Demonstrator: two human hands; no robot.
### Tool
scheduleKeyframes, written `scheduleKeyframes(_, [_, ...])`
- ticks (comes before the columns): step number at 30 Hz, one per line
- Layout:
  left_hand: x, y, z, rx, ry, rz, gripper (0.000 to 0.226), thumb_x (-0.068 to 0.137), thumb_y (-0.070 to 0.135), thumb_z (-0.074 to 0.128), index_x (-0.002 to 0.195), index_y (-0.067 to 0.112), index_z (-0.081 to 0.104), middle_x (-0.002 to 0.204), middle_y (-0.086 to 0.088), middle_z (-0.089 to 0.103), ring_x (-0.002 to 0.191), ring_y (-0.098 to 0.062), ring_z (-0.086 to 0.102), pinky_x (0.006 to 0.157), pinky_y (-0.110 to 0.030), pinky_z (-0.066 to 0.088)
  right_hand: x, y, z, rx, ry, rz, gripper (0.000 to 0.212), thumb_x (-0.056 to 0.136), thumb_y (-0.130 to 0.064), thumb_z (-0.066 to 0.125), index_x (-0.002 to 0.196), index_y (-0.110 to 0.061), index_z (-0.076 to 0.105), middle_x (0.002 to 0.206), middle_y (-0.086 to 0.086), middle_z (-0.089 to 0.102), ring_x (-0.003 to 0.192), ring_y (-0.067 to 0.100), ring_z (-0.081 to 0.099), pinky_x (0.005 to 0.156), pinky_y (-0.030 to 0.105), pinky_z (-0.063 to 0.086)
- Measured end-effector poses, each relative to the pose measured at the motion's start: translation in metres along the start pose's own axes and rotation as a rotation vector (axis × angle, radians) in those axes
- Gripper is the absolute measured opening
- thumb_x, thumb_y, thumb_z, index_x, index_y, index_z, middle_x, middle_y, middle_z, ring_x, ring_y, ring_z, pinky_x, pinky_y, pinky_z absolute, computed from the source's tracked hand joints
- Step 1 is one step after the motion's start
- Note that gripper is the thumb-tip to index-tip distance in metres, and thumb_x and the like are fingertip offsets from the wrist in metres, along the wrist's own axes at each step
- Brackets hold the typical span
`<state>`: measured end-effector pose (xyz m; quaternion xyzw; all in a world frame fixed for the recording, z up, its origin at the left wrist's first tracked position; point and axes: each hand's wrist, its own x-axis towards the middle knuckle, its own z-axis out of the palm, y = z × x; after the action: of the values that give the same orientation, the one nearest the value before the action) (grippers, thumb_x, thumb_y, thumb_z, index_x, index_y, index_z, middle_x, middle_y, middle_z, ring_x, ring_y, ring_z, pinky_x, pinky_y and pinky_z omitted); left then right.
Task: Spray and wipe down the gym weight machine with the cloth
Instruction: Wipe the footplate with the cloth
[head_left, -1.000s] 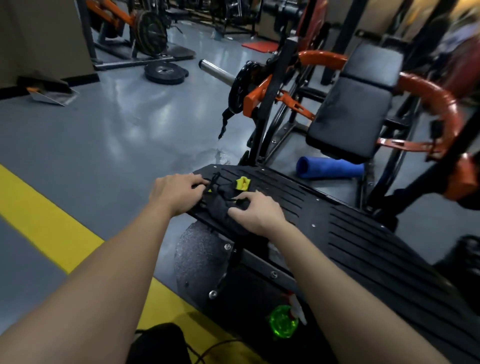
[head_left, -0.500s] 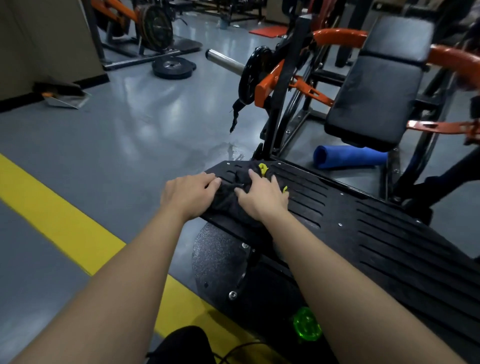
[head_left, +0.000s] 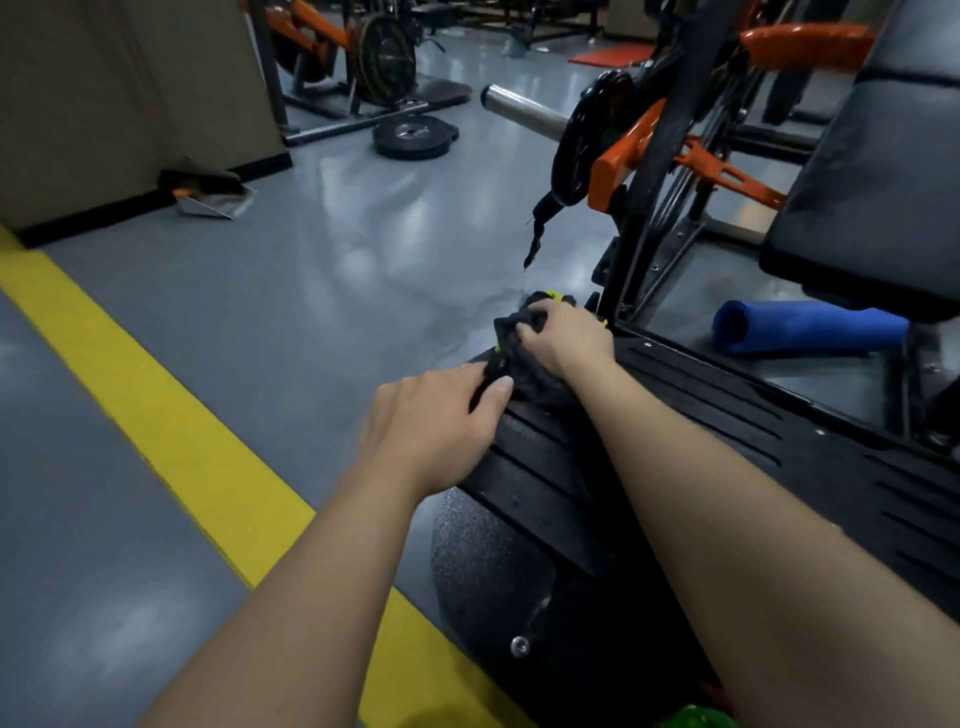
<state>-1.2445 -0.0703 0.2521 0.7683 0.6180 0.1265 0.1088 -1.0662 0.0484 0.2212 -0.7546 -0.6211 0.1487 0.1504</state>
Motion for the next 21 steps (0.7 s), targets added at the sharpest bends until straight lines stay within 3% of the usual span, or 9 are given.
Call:
scheduleKeyframes(2, [0.002, 0.004, -0.001, -0.016, -0.018, 0.002, 0.044, 0.104, 0.059, 0.028, 0.144, 0.052, 0.046, 0.135, 0.005, 0.065, 0.125, -0.030, 0.057, 0.090, -0.039, 0.040, 0.001, 0.000, -0.001, -0.028, 0.037, -0.008, 0.042, 0.090, -0.055, 0.049, 0.125, -0.037, 0.064, 0.121, 0.003, 0.068, 0.119, 0.032, 0.058, 0.100, 0.054, 0.048])
scheduleKeyframes(4, [0.002, 0.002, 0.000, -0.025, -0.035, -0.014, 0.045, 0.104, 0.060, 0.028, 0.148, 0.055, 0.040, 0.138, 0.004, 0.064, 0.127, -0.030, 0.056, 0.094, -0.039, 0.040, -0.006, -0.003, -0.002, -0.036, 0.026, -0.034, 0.041, 0.089, -0.057, 0.049, 0.121, -0.037, 0.066, 0.119, 0.004, 0.067, 0.121, 0.031, 0.056, 0.100, 0.054, 0.048])
scheduleKeyframes(7, [0.001, -0.001, 0.000, -0.040, -0.047, -0.030, 0.045, 0.104, 0.060, 0.029, 0.146, 0.051, 0.044, 0.134, 0.002, 0.066, 0.125, -0.030, 0.058, 0.096, -0.040, 0.042, -0.021, -0.003, -0.008, -0.020, -0.031, -0.068, 0.040, 0.090, -0.053, 0.053, 0.125, -0.037, 0.064, 0.123, 0.005, 0.066, 0.125, 0.030, 0.053, 0.101, 0.052, 0.048])
scheduleKeyframes(11, [-0.001, 0.002, -0.002, -0.007, -0.028, -0.022, 0.045, 0.104, 0.058, 0.030, 0.131, 0.040, 0.060, 0.119, -0.001, 0.071, 0.116, -0.032, 0.062, 0.086, -0.039, 0.041, -0.049, 0.005, -0.018, -0.027, -0.033, -0.085, 0.036, 0.091, -0.048, 0.057, 0.125, -0.037, 0.064, 0.126, 0.002, 0.066, 0.120, 0.029, 0.059, 0.098, 0.044, 0.051])
scheduleKeyframes(14, [0.000, 0.002, -0.003, -0.025, -0.026, -0.038, 0.049, 0.104, 0.061, 0.029, 0.142, 0.044, 0.054, 0.125, -0.003, 0.070, 0.121, -0.031, 0.060, 0.092, -0.038, 0.042, -0.077, 0.011, -0.028, -0.043, -0.058, -0.077, 0.034, 0.092, -0.046, 0.058, 0.124, -0.038, 0.063, 0.128, 0.001, 0.065, 0.120, 0.027, 0.059, 0.098, 0.041, 0.048])
scheduleKeyframes(21, [-0.008, 0.003, -0.008, -0.098, -0.019, -0.045, 0.049, 0.102, 0.067, 0.027, 0.133, 0.049, 0.060, 0.126, 0.002, 0.071, 0.122, -0.028, 0.060, 0.098, -0.037, 0.042, -0.168, 0.036, -0.057, -0.018, -0.056, -0.022, 0.030, 0.093, -0.044, 0.062, 0.122, -0.037, 0.064, 0.124, -0.001, 0.061, 0.117, 0.026, 0.059, 0.094, 0.038, 0.044])
